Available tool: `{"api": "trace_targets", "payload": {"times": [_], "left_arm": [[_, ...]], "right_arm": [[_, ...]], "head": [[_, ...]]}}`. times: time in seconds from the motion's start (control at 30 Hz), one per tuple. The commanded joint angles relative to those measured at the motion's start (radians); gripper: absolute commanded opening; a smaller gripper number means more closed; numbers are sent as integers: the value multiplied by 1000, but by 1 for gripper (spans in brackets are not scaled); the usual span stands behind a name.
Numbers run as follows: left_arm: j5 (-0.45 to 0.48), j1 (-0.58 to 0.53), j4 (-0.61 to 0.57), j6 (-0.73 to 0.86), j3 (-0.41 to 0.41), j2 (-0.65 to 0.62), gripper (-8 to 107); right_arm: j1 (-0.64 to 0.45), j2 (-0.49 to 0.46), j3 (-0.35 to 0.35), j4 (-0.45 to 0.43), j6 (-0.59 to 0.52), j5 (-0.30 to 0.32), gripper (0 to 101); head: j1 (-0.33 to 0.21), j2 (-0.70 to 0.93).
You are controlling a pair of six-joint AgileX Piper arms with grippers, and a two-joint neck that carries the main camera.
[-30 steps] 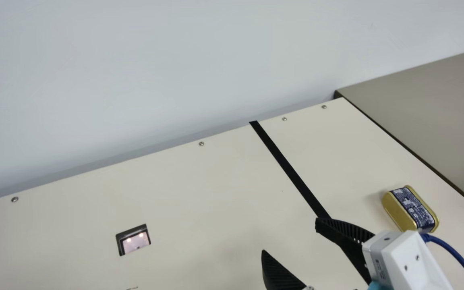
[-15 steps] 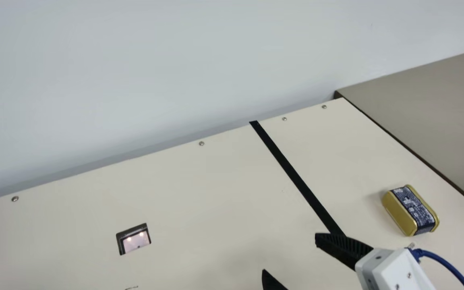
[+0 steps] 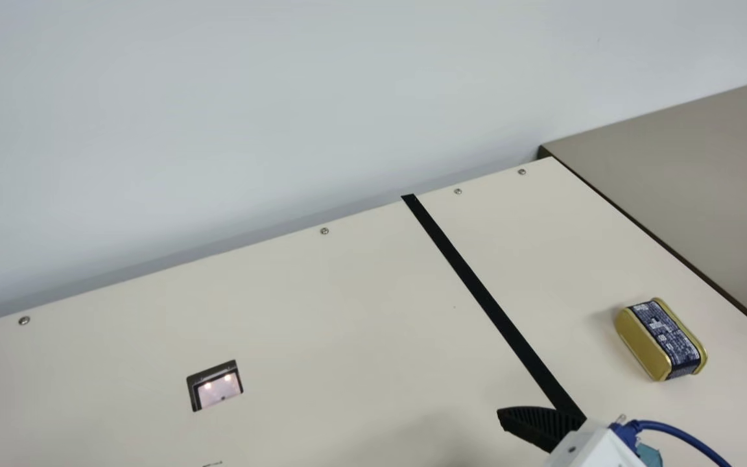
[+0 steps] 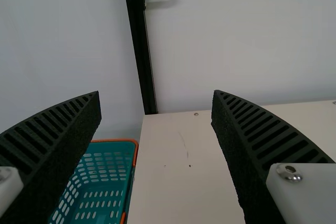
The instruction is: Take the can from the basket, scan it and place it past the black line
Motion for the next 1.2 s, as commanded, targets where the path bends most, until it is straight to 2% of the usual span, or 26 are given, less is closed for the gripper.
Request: {"api": "trace_targets", "payload": {"times": [0.0, 0.17, 0.27, 0.43, 0.6, 0.63, 0.7, 0.83, 0.93, 1.17], "left_arm": [[0, 0, 0, 0, 0, 0, 90], [0, 0, 0, 0, 0, 0, 90], [0, 0, 0, 0, 0, 0, 90], [0, 0, 0, 0, 0, 0, 90], [0, 0, 0, 0, 0, 0, 90], [0, 0, 0, 0, 0, 0, 90], [0, 0, 0, 0, 0, 0, 90], [-6, 6, -10, 6, -3, 5, 90], [-71, 36, -11, -14, -14, 63, 90], [-323, 169, -9, -118, -77, 319, 90]], "right_arm": [[0, 0, 0, 0, 0, 0, 101], [60, -12, -2, -73, 78, -4, 101], [43, -20, -9, -58, 107, -34, 101], [-17, -10, -25, -24, 177, -135, 101], [-61, 44, -46, -6, 211, -238, 101], [-57, 23, -44, -7, 209, -202, 101], [-62, 44, -47, -7, 210, -237, 101], [-55, 47, -51, -23, 226, -242, 101], [-48, 93, -65, -38, 222, -282, 101], [1, 316, -160, -45, 208, -461, 101]], "head": [[-37, -20], [-37, -20], [-37, -20], [-37, -20], [-37, -20], [-37, -20], [-37, -20], [-37, -20], [-37, -20], [-37, -20]]}}
